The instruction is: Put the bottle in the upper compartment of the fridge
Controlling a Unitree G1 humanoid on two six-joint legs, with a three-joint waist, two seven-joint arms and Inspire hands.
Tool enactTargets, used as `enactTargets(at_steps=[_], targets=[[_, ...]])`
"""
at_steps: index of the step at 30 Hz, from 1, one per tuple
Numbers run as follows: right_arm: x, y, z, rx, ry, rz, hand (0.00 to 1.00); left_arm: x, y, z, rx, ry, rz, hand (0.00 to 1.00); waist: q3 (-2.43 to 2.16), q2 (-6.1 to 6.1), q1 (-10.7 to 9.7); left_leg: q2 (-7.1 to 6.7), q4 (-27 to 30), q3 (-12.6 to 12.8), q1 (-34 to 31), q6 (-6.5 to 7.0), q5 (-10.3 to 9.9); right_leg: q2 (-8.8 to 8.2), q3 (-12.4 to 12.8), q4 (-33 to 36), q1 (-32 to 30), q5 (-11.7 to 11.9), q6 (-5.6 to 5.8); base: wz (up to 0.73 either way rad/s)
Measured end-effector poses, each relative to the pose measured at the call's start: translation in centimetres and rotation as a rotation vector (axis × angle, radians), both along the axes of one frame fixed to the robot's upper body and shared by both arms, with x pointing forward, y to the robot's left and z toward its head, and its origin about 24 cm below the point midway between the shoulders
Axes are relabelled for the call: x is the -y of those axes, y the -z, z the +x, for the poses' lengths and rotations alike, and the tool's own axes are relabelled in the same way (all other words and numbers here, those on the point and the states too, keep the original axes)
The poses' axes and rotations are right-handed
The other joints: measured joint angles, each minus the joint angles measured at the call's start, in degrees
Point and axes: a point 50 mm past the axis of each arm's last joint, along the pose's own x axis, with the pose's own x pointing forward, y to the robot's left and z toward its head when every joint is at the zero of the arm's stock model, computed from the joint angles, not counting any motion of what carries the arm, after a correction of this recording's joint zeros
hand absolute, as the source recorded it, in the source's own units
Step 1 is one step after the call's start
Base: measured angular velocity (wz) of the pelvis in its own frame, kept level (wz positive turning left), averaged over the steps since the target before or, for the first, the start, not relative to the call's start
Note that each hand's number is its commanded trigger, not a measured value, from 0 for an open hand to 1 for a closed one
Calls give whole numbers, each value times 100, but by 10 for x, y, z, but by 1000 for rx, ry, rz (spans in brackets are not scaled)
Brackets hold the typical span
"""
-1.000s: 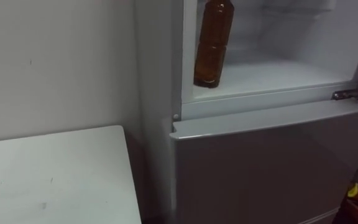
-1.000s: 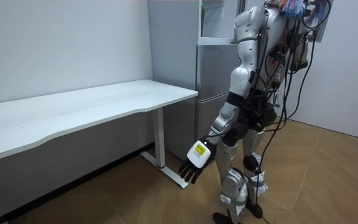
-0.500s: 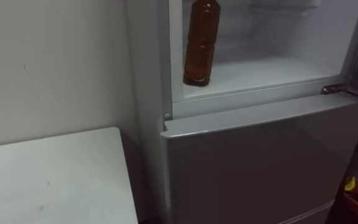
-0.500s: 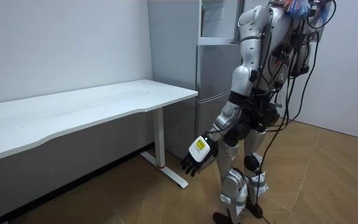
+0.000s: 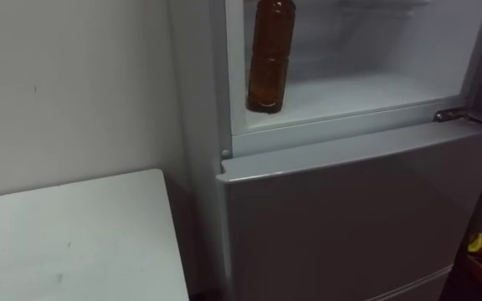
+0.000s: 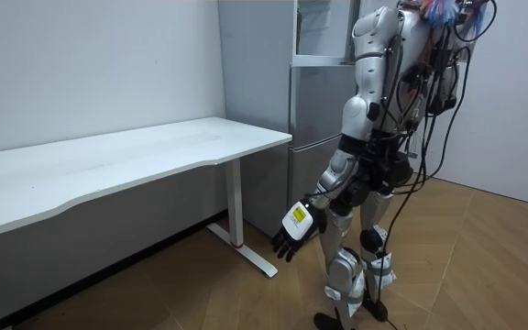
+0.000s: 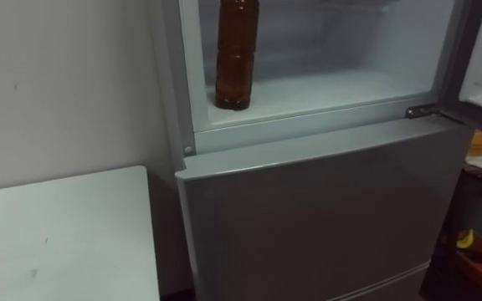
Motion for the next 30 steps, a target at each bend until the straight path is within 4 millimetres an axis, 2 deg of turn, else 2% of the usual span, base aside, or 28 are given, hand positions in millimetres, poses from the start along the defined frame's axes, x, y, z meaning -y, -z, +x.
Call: enactTargets(at_steps=[6,11,22,30], targets=[[-16,3,6,-9,-84,0,0,3,1,6,6,31,-9,0,1,-52,51,7,-1,-5,-62,0,0,5,-4,-30,-42,18,-3,0],[-31,8,11,-45,-157,-36,0,3,1,11,7,65,-11,0,-1,-49,102,25,-7,-17,-84,4,3,40,3,-194,-4,119,3,0],[-54,16,19,-88,-303,-101,0,5,2,12,2,99,-7,0,6,-42,181,17,-82,-100,-33,3,3,65,-25,-407,180,168,23,3],[-79,21,24,-129,-412,-190,0,6,3,18,-8,142,-13,0,33,-26,239,7,-101,-109,-31,3,2,61,-49,-427,200,161,32,1]])
